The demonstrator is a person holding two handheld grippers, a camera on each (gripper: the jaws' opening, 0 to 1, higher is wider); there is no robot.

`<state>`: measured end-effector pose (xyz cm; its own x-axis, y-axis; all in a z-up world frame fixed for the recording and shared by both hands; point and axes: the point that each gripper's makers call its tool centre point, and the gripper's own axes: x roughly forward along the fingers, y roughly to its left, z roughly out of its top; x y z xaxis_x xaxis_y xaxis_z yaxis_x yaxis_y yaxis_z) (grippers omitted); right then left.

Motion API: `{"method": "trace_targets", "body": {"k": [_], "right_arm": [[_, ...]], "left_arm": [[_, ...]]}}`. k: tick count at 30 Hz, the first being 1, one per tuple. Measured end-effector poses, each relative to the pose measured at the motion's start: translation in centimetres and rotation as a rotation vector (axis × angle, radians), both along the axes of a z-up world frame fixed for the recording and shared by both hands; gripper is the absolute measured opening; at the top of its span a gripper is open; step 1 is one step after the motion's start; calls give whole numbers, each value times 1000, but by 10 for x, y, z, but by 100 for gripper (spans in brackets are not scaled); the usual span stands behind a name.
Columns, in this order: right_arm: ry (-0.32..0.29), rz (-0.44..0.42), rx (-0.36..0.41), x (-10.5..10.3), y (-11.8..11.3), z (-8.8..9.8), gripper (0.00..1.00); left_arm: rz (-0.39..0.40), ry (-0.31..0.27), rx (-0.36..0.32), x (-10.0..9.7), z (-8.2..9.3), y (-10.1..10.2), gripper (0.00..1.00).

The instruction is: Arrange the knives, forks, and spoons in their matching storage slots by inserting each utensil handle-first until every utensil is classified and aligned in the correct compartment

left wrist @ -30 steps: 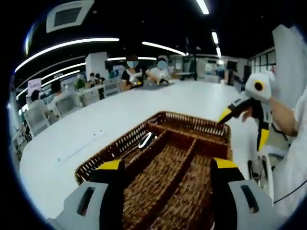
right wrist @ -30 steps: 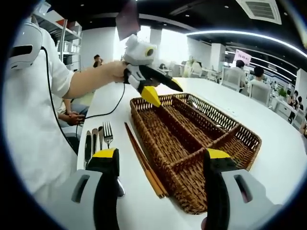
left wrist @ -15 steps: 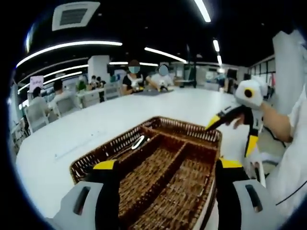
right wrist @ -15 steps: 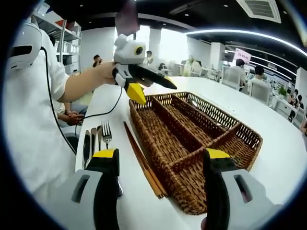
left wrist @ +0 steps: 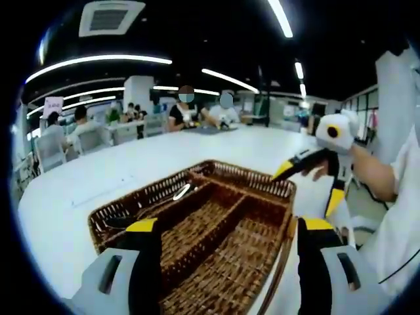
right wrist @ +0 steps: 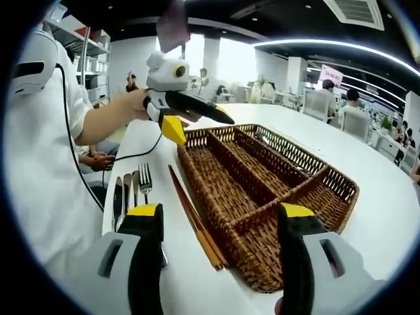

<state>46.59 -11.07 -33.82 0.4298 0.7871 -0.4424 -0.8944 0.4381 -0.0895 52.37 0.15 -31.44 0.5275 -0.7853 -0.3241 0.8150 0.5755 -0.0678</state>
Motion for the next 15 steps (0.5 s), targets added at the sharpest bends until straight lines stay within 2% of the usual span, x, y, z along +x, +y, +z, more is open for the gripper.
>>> {"method": "trace_targets", "body": {"k": [15], "right_arm": [[4,7,-1,-1,4,-3,73]], "left_arm": [[8,6,-35,-13,-5,1,84]]}}
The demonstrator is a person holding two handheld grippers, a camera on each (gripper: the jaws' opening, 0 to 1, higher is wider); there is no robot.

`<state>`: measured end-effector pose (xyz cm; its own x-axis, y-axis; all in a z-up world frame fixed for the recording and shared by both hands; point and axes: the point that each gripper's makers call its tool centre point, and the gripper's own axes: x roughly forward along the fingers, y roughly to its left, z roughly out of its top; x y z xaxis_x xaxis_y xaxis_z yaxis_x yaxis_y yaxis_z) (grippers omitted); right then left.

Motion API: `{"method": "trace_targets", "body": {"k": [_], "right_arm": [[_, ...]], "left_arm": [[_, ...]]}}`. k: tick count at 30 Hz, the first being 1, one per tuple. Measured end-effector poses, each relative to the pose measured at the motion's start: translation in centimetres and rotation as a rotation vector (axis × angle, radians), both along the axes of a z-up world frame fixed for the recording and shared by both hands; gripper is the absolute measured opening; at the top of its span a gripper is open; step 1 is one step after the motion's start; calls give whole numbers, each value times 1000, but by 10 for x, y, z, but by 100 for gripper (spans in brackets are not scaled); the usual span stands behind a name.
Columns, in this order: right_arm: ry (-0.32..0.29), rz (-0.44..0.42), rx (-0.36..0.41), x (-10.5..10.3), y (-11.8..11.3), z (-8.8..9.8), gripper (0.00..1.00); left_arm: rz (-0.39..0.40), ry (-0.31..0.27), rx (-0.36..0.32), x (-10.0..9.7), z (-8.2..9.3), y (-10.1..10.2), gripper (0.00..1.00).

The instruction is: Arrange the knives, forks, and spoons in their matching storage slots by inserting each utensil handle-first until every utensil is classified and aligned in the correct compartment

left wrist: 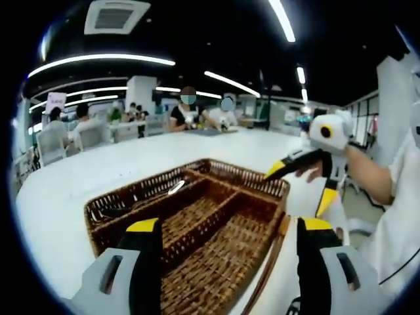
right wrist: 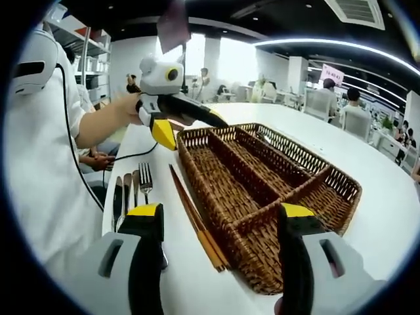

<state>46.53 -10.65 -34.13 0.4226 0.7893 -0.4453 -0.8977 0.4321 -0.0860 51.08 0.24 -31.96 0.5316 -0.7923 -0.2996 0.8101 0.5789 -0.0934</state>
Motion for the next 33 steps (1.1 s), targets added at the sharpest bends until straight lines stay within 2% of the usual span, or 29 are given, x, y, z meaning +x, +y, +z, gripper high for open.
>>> {"method": "trace_targets", "body": {"k": [16,33], "right_arm": [[-20,8,-9,-1,1,-1,70],[-32,16,-7,-8,4,4,69]], "left_arm": [[-6,-11,-29,-16,6,-4,84],[-21,-24,-20,-29,10,-7,84]]}}
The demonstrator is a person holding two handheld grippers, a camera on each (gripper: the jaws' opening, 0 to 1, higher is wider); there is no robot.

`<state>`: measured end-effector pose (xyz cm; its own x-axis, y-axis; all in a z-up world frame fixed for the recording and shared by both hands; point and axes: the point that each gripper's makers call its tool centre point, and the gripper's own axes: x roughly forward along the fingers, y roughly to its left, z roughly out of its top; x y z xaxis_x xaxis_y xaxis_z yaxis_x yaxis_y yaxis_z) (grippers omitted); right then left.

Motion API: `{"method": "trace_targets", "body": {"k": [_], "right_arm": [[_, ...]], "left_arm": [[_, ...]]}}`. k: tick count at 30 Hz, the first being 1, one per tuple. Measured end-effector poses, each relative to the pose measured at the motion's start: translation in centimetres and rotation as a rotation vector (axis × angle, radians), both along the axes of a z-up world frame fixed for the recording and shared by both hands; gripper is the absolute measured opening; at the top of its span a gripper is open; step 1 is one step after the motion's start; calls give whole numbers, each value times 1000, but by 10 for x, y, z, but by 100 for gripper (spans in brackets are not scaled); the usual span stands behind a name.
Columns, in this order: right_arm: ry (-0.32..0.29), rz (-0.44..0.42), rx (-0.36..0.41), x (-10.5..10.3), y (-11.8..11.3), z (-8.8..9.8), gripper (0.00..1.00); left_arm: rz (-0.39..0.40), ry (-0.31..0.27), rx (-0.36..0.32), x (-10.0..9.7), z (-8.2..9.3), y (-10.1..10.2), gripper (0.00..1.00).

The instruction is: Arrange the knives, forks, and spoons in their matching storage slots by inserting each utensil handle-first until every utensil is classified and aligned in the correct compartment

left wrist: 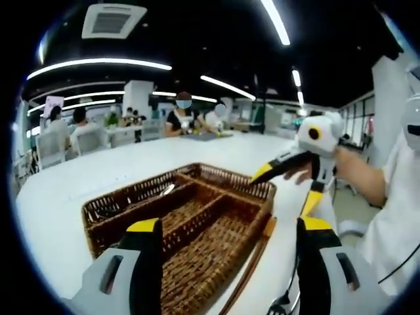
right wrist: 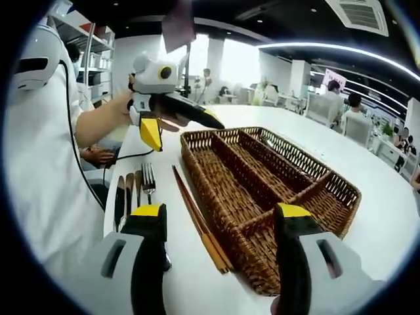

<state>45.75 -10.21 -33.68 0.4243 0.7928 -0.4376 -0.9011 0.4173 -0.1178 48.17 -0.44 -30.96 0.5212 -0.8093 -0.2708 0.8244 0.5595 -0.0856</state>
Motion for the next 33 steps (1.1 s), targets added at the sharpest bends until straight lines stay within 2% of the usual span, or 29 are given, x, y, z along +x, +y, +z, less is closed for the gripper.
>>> {"method": "trace_targets", "body": {"k": [23,33], "right_arm": [[4,44,-1,-18,13,1,66],[12,102,-32,-30,25,-5,63]], "left_arm": [[17,-1,-1,-9,1,8,83],[27,-3,-3,-11,2,12,83]]}}
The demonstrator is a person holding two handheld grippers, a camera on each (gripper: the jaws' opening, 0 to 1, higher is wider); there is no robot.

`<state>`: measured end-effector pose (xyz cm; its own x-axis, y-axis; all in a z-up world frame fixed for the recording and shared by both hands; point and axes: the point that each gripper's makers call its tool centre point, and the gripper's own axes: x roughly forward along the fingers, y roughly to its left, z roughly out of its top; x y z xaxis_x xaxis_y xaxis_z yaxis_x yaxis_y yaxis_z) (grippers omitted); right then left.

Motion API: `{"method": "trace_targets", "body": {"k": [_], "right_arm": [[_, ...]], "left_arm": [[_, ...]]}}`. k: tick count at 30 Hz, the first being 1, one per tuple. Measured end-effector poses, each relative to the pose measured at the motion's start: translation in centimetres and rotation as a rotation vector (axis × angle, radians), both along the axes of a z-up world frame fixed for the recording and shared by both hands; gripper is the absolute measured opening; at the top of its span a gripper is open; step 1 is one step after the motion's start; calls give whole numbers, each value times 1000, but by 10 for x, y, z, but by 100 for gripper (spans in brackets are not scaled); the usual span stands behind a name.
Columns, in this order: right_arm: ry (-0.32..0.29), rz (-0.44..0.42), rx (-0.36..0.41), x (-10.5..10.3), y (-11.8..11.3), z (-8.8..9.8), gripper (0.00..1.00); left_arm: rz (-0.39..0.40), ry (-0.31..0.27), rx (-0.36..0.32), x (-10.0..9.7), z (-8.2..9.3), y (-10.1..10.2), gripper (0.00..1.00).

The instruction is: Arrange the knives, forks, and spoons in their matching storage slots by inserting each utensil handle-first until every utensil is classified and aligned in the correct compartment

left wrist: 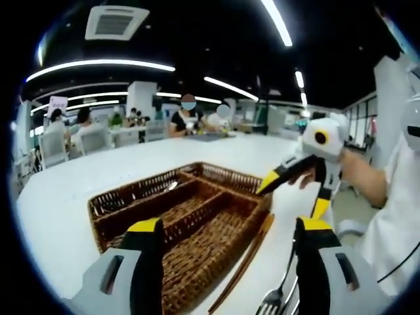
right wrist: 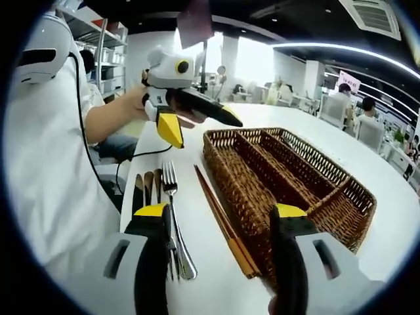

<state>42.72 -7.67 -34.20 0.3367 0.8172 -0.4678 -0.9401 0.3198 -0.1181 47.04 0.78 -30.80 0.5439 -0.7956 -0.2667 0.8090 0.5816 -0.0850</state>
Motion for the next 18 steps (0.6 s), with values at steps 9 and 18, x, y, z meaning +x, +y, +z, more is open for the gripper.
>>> {"method": "trace_targets", "body": {"k": [9,18], "right_arm": [[-4,44,-42,-9,8,-7,62],[-2,81,-70,-15,16,-11,59]], "left_arm": [[5,3,1,-3,-2,3,83],[14,11,-3,-6,-5,7,83]]}}
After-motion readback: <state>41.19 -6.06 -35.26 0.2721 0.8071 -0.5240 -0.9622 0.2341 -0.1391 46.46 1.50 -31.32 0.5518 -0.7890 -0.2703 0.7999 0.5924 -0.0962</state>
